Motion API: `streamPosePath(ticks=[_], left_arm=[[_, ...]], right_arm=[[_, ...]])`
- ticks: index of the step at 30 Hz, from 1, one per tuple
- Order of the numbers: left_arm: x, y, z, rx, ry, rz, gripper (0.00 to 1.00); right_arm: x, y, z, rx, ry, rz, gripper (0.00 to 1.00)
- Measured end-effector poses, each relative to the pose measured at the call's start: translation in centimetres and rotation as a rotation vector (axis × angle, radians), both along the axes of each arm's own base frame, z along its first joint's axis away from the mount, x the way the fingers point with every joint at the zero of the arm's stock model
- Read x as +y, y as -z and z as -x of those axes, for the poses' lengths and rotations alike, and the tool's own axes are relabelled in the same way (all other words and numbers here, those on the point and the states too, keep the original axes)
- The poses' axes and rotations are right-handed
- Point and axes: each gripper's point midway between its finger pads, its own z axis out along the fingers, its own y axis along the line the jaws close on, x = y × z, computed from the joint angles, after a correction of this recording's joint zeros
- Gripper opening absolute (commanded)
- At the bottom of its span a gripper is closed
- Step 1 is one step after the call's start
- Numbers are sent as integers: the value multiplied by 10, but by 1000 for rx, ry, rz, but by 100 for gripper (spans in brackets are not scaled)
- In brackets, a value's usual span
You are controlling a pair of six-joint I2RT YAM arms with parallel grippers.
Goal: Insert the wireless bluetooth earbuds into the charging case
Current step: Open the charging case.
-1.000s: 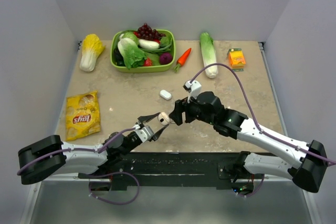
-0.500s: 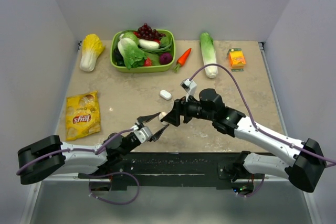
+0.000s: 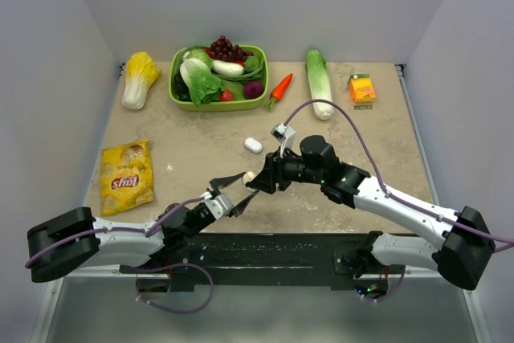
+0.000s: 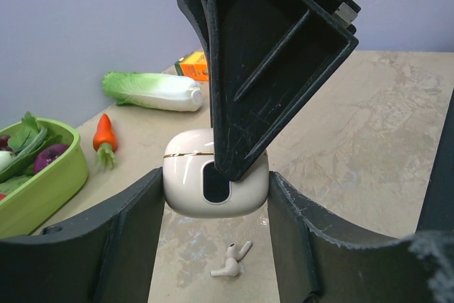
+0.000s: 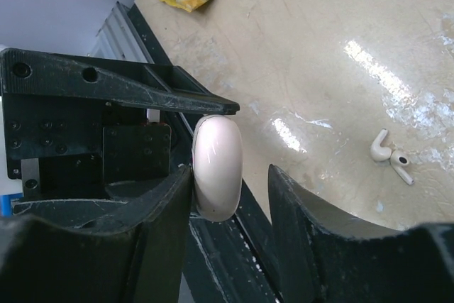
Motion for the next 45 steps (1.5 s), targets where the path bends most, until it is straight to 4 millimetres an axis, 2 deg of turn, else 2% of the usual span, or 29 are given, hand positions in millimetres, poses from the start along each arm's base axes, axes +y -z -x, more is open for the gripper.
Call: streamPosePath(ticks=[3,7,15,21,25,33,45], left_arm=[[0,1,0,1,0,-2,0],[0,3,0,5,-1,-8,0],[-2,7,-1,10,-1,-20,0],[-2,7,-1,9,1,-18,2],[-3,6,-1,9,1,-18,17],[-6,8,-3,17,0,-24,30],[-10,8,-6,27,-7,-26,57]], right_arm=[[1,-1,0,-1,-4,-4,39],[2,-1,3,-3,-21,-6,24],[0,2,3,-8,-26,14,1],[-2,1,2,-24,-28,40,0],[-3,0,2,-36,-30,57,0],[-6,2,0,-52,-28,84,0],[-9,1,-2,-89,-6,141,0]])
